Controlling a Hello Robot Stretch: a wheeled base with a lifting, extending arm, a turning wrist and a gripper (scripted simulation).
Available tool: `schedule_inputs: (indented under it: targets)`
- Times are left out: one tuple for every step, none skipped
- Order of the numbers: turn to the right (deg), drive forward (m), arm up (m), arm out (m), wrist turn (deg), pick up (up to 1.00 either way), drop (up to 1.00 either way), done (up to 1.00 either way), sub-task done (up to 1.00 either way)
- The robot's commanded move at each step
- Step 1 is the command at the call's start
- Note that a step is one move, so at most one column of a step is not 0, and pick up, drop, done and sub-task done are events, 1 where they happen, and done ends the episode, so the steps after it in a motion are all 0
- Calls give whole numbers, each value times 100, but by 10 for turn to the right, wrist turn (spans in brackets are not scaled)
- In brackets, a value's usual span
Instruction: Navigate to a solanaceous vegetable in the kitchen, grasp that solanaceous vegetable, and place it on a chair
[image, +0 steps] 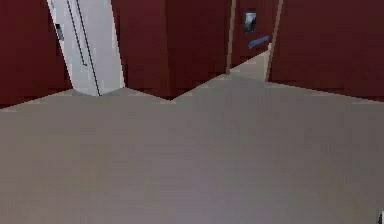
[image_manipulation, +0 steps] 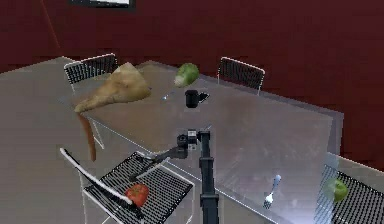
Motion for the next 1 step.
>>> schedule_inputs:
  targets:
    - [0,0,10,0,0,0,0,0,0]
